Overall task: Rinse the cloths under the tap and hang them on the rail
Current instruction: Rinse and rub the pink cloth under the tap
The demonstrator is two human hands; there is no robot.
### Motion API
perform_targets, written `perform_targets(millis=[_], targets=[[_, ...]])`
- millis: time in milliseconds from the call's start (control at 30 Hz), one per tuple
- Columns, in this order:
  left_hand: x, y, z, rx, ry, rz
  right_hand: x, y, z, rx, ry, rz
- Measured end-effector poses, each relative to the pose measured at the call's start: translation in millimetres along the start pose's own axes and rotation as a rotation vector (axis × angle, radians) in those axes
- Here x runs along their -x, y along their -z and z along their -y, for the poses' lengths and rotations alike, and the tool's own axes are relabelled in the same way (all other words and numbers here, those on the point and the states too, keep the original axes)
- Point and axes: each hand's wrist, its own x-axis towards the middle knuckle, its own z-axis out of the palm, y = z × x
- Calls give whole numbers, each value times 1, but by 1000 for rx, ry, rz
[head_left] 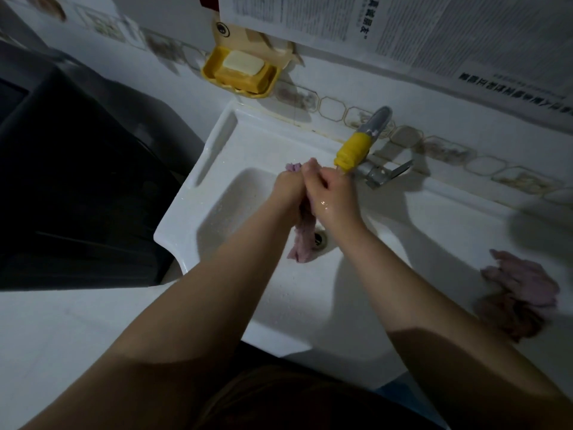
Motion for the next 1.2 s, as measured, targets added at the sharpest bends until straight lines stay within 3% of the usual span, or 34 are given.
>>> perform_targets(millis=[133,300,367,434,534,600,734,867,1001,1201], targets=[[12,-28,12,-164,-46,21,-32,13,-21,229,-122,-120],[9,-16,13,43,49,84,0,0,-18,176,63,-105],[17,-11,12,53,101,150,-7,4,-23,215,27,-110],[23,-7,15,-53,121,217,-29,19,-28,120,-120,-34],[18,18,15,-355,-33,223,-37,42,-32,-237,-324,129],[15,38,13,-501,-114,272,-33,52,-31,-462,-352,285],[20,55,12,-494,-162,419,-30,62,-29,-497,-262,526],[22,61,3,-470,-247,428,-31,69,-20,-297,-94,624],[21,64,-3,-483,-321,365,-28,76,-17,-136,30,626],[24,55,-4,-622,-302,465,-26,73,-14,-232,47,530]])
